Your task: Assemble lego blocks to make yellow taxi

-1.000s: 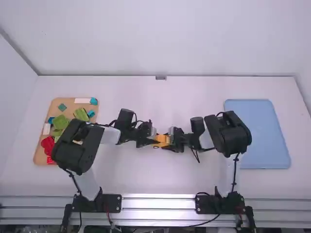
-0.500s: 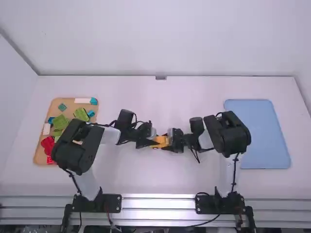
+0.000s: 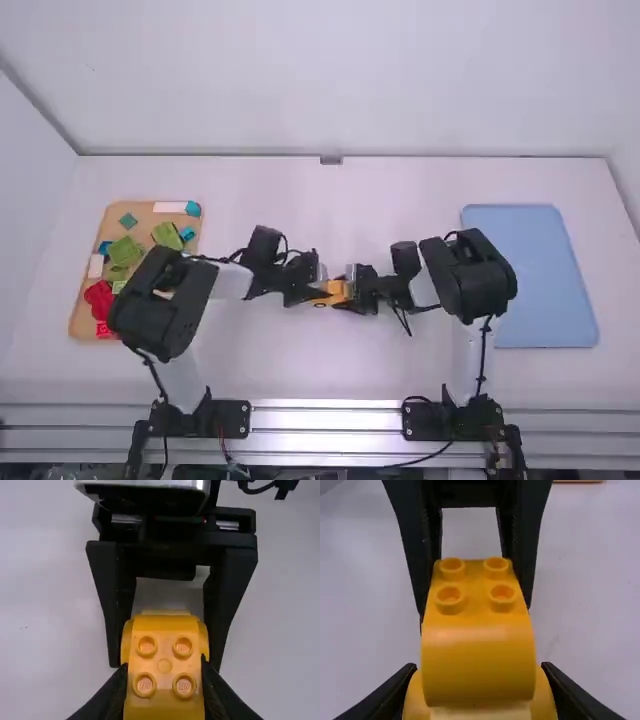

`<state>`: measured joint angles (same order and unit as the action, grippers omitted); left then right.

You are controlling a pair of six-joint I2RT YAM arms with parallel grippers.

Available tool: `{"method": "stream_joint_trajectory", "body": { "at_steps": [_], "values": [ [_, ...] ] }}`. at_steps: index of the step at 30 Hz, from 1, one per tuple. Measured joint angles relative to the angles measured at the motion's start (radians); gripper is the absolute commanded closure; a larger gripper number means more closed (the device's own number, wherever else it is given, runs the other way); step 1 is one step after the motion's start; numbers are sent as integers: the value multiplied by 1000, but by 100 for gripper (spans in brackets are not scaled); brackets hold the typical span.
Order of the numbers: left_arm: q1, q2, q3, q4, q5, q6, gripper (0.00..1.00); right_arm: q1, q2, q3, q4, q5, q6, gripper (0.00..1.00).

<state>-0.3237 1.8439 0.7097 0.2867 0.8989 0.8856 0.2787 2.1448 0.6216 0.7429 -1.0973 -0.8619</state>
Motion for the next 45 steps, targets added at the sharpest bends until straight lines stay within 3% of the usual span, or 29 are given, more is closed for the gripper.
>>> {"method": "stream_joint_trajectory", "body": {
  "at_steps": [37,38,40,42,45],
  "values": [
    [-65,-11,63,-114,-147,15,98,-21,0,0,0,-3,-1,52],
    [-65,-10,61,-108,-145,16,97,-21,0,0,0,-3,-1,53],
    [-65,-10,50,-77,-140,12,82,-21,0,0,1,-3,-1,52],
    [-65,-9,42,-50,-140,7,73,-23,0,0,2,-2,-2,52],
    [-65,-4,36,-17,-136,2,72,-27,0,0,6,1,-2,53]
  ]
}}
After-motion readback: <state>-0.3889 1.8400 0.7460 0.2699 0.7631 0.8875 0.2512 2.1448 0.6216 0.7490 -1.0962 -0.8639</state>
